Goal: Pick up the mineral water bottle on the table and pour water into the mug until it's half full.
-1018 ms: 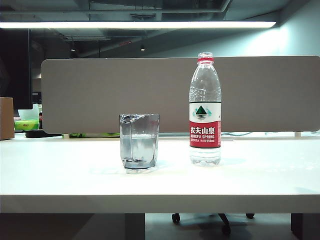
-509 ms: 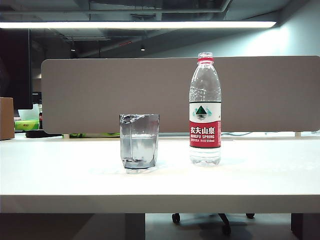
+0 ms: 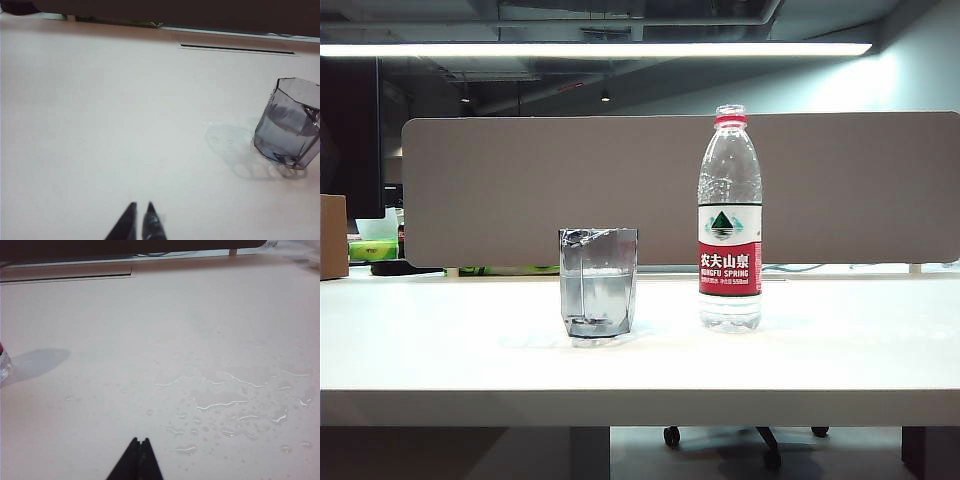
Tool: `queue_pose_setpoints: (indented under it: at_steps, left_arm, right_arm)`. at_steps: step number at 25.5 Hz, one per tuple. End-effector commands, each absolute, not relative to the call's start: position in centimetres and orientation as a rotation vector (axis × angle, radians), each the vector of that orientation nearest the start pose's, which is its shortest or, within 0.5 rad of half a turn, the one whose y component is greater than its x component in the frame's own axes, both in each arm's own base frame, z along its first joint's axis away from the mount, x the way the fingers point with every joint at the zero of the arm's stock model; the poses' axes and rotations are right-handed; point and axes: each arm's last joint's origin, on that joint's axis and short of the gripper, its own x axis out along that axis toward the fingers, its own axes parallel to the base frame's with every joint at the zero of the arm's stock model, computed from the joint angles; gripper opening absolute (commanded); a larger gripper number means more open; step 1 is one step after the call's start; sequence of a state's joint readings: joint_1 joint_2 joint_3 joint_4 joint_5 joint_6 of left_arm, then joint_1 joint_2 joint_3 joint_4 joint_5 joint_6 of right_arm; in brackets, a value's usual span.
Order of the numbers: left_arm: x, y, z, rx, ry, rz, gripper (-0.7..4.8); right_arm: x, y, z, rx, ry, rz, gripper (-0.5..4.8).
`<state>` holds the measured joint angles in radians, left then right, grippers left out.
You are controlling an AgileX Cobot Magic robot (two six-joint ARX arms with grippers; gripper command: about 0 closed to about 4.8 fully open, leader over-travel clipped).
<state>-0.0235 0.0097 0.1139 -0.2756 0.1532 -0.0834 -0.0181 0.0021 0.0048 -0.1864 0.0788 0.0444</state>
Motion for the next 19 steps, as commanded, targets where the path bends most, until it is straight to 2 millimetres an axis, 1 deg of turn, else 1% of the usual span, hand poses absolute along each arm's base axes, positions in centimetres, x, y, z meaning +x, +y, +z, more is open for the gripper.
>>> queue_pose_setpoints:
  at_steps: [1,2,3,4,7,9,12,19]
  left_arm:
    - [8.8,-0.7,17.7,-0.096,0.169,-0.171,0.21]
    - [8.8,-0.7,17.6,-0.090,0.167,-0.172,0.21]
    - [8.9,-0.6,17.5,-0.026,0.153,-0.146,0.21]
    - [9.0,-0.5,17.4,-0.020,0.145,-0.129,0.21]
    - [9.7,-0.3,16.3,-0.041,0.058,-0.058,0.21]
    - [9.7,-0.3,15.8,-0.063,0.076,-0.036,0.21]
    - [9.7,-0.2,16.0,-0.062,0.060,0.002,0.21]
    - [9.7,-0.2,15.8,-0.059,0.072,0.000,0.21]
  right_arm:
    - [9.6,-0.4,14.7,0.038,0.175,-0.105,-0.01]
    - [9.6,-0.4,14.7,0.038,0.175,-0.105,-0.01]
    - [9.6,-0.4,14.7,0.038,0.175,-0.105,-0.01]
    - [9.6,-0.4,14.7,0.038,0.174,-0.105,-0.01]
    - [9.6,-0.4,14.7,0.038,0.175,-0.105,-0.01]
    - [9.6,-0.4,14.7,0.038,0.174,-0.105,-0.01]
    - [9.6,-0.4,14.7,0.038,0.174,-0.105,-0.01]
    - [9.6,-0.4,14.7,0.038,0.174,-0.104,-0.01]
